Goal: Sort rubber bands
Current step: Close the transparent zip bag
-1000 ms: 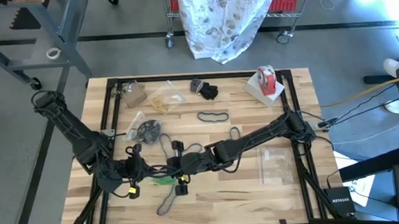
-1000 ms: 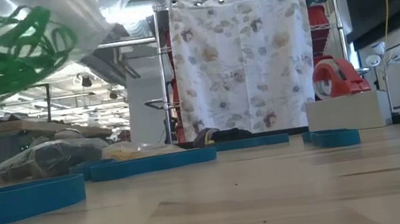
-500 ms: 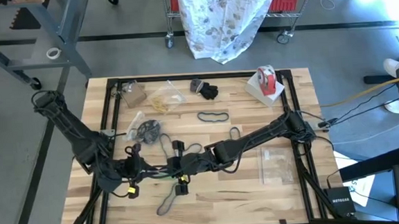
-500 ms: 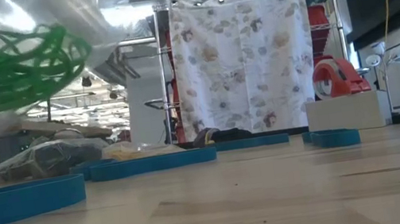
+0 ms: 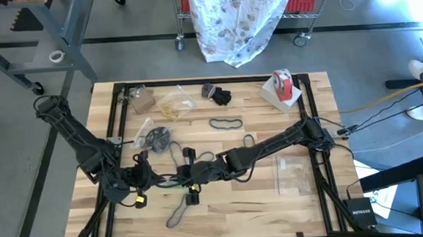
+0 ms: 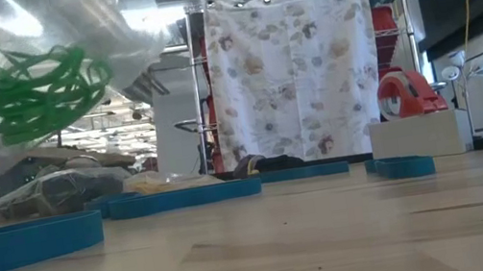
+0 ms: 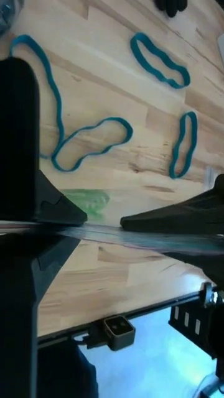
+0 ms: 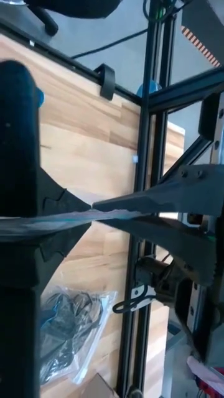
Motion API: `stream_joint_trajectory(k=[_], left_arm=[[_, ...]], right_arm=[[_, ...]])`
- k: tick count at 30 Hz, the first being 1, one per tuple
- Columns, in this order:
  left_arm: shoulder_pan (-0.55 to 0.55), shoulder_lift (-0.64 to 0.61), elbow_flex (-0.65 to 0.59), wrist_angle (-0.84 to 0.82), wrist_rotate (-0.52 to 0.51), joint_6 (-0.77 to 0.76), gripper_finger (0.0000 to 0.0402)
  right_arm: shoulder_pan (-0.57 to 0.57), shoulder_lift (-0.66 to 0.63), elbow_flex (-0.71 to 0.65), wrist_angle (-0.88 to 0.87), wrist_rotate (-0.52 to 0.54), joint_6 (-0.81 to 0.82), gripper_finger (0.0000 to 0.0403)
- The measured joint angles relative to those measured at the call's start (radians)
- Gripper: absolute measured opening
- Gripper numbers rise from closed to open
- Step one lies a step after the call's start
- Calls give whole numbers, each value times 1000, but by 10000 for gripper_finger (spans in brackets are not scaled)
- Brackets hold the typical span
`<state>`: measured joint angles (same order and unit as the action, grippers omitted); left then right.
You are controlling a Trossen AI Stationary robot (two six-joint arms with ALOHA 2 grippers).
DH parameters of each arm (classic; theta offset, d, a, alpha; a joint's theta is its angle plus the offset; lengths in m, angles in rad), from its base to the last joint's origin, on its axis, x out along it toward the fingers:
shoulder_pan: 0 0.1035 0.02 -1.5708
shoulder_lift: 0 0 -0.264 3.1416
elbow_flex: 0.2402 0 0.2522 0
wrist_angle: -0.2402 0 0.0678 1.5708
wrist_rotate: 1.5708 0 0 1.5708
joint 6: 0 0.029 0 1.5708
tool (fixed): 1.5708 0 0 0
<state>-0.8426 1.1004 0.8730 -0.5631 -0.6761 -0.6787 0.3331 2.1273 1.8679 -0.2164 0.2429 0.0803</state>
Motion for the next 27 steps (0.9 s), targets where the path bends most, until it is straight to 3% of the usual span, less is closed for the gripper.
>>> stream_joint_trajectory(k=[27], left_arm=[[-104, -55, 0, -175, 15, -198, 1]], right_arm=[[1, -2, 1, -137, 130, 31, 0]])
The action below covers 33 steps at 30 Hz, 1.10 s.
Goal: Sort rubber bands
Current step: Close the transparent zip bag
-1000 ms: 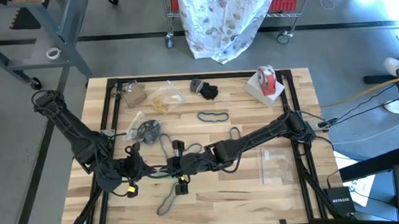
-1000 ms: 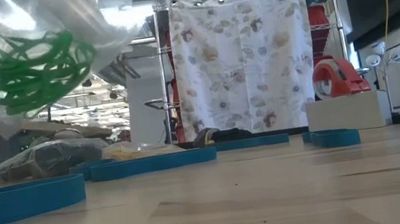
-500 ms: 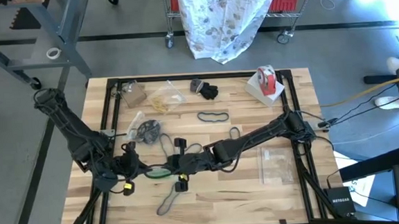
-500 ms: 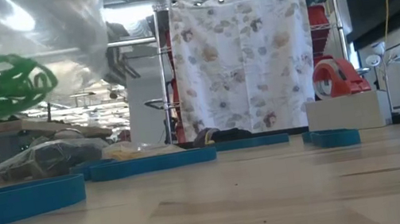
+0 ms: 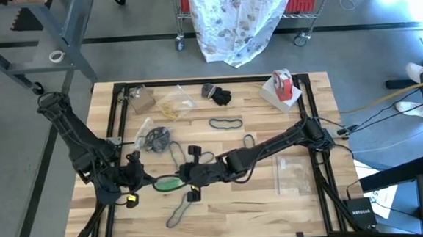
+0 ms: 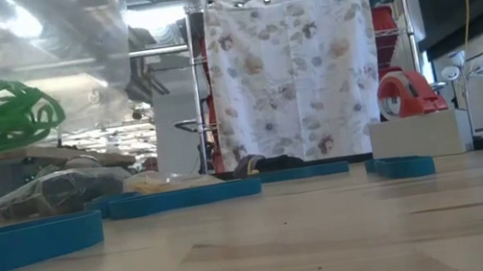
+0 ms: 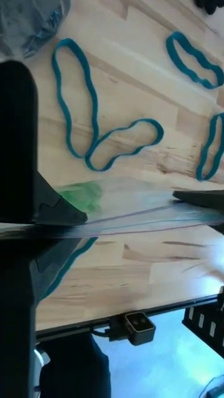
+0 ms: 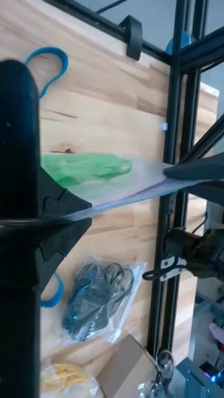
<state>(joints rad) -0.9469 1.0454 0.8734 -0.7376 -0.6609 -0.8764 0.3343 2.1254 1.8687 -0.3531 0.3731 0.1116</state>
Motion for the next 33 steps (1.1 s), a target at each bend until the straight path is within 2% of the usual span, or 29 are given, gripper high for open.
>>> stream_joint_trajectory(k=[14, 23, 26, 33], left_arm=[[-16, 0, 0, -178, 10, -164, 1], [-16, 0, 0, -296, 49, -233, 1], [-20, 0, -5, -363, 94, -243, 0], [-17, -5, -2, -339, 71, -226, 0]], right_arm=[[-1, 0, 0, -98, 24, 62, 0], [-1, -6, 0, -160, 23, 100, 0], [0, -19, -2, -216, 25, 126, 0], [28, -55, -2, -326, 28, 202, 0]])
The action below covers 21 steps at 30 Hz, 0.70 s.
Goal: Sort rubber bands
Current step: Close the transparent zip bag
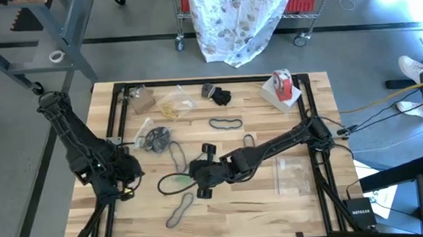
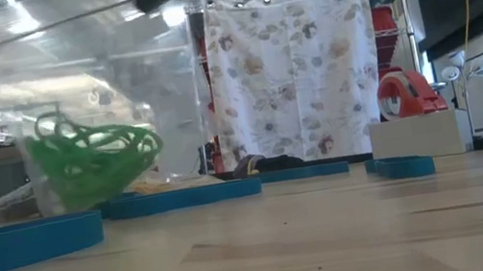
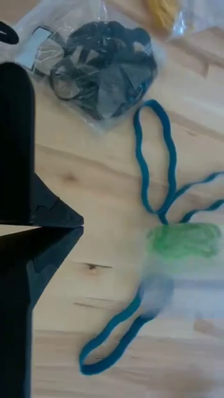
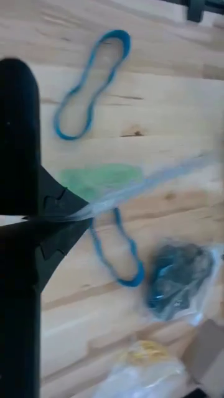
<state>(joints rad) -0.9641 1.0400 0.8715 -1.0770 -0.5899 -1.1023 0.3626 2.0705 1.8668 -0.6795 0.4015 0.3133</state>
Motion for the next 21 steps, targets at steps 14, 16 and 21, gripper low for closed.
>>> stream_joint_trajectory(k=[14, 16, 21], left_arm=[[2, 10, 0, 115, -64, 30, 1], [2, 10, 0, 144, -80, 55, 1], [2, 10, 1, 183, -102, 65, 1]], right_arm=[[84, -186, 2, -664, 285, 544, 0], [77, -207, 2, -827, 355, 657, 0], [18, -302, -95, -846, 439, 692, 0]])
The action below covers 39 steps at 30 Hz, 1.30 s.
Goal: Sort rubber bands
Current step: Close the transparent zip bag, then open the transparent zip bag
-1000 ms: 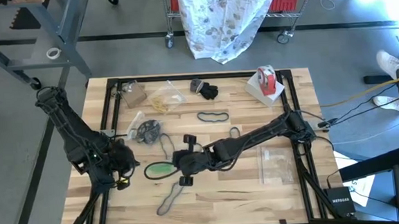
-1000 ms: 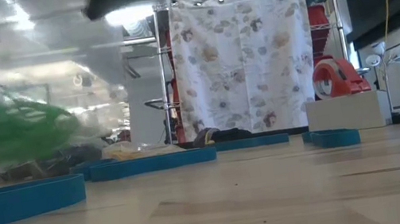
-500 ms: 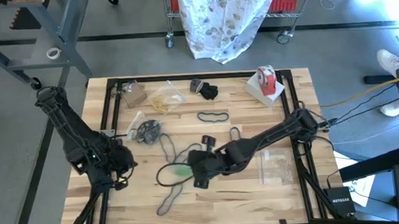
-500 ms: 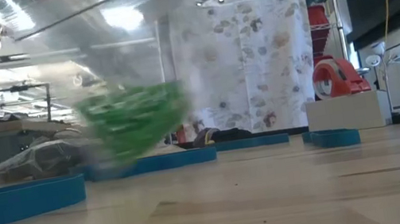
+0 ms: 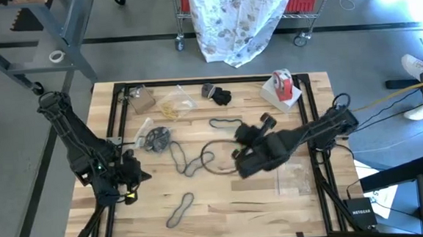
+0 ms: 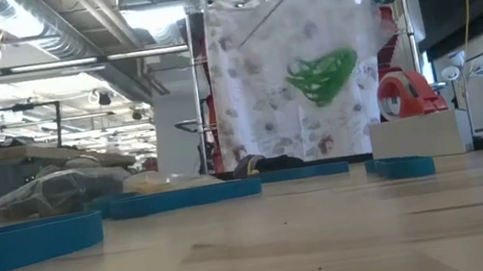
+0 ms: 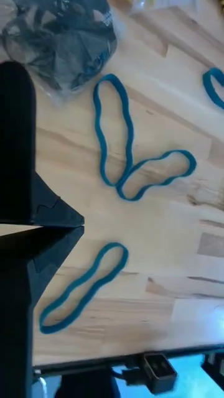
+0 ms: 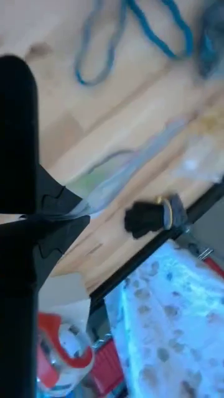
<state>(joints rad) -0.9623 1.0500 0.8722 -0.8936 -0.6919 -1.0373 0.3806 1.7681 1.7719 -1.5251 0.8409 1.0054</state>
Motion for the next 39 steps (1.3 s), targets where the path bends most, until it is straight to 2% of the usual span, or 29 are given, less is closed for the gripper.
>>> stream_joint_trajectory(k=[3, 7, 12, 15, 18, 21, 27, 31, 39], left_arm=[[0, 0, 0, -1, -3, -10, 1], [0, 3, 0, 22, -12, -5, 1], [2, 4, 0, 23, -19, -15, 1], [2, 4, 0, 23, -19, -33, 1], [2, 4, 0, 23, -20, -36, 1], [2, 5, 0, 23, -20, -34, 1], [2, 6, 0, 23, -22, -25, 1], [5, 6, 0, 23, -22, -12, 1], [8, 8, 0, 23, -29, -10, 1]], right_arm=[[-66, -55, -94, -56, 15, 80, 0], [-166, -107, -262, -30, 64, 90, 1], [-341, -122, -406, -39, 17, 68, 7], [-417, -122, -449, -30, -59, 47, 40], [-429, -122, -450, -30, -89, 12, 89], [-379, -122, -407, -27, -187, -4, 137], [-179, -122, -370, 33, -524, -15, 194], [-33, -122, -394, 57, -582, 135, 204], [193, -121, -511, 272, -735, 414, 205]])
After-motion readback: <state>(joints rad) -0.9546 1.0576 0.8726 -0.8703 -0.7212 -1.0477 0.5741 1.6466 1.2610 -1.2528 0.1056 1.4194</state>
